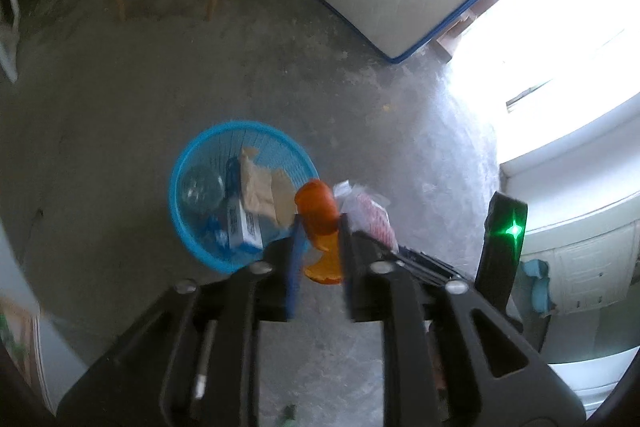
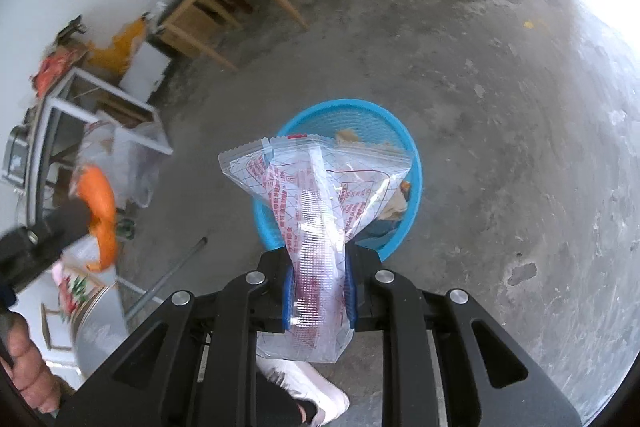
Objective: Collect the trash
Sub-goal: 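Open both grippers to drop the bag and cup into the wastebasket, then move both tools back over the table toward the sponge and red bag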
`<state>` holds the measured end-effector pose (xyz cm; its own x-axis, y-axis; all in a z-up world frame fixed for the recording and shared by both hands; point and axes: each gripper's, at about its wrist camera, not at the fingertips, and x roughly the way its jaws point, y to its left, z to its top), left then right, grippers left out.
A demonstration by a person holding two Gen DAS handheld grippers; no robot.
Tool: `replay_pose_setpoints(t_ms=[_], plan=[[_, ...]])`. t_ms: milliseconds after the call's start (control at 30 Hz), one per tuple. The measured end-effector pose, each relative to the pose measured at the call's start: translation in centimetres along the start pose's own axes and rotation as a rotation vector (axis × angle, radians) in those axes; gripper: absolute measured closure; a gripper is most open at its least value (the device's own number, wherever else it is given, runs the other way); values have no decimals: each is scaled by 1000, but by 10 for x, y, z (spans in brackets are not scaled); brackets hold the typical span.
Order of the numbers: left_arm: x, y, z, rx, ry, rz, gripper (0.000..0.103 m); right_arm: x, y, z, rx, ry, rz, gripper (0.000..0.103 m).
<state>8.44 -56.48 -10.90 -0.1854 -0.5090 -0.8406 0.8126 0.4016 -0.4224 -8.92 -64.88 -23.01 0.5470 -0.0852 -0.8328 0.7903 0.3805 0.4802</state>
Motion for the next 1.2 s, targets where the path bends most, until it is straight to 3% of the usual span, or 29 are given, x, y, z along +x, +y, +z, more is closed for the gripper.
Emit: replay_pose_setpoints(t_ms=[67,100,200,400,467,500,533,600,700,833,1200], plan=[[10,-3,8,3,-1,39,46,11,-8,8,13,7,-19,82],[12,-3,10,-2,-4,54,43,18,-11,12,20,14,-30,82],[10,1,11,-26,-9,49,36,29,-15,18,25,26,-43,81],[-34,16,-8,-52,-73,56,29,49,1,32,-39,39,-32,78],[-54,19,-19,-65,-103,55,28,60,9,38,-67,44,-26,66],[-63,21,-23,-67,-117,48,27,69,13,43,-93,51,-35,56],[-77,22,-31,-71,-140,43,26,76,17,45,-114,56,-55,43],[-92,24,-35,-73,-172,49,24,93,20,49,-155,65,-124,30],[-125,28,-57,-70,-239,65,20,109,13,50,-152,107,-175,29],[-163,40,-94,-88,-334,138,19,105,0,44,-109,93,-170,29],[-219,67,-154,-129,-441,247,13,50,-2,19,-101,11,-99,29]])
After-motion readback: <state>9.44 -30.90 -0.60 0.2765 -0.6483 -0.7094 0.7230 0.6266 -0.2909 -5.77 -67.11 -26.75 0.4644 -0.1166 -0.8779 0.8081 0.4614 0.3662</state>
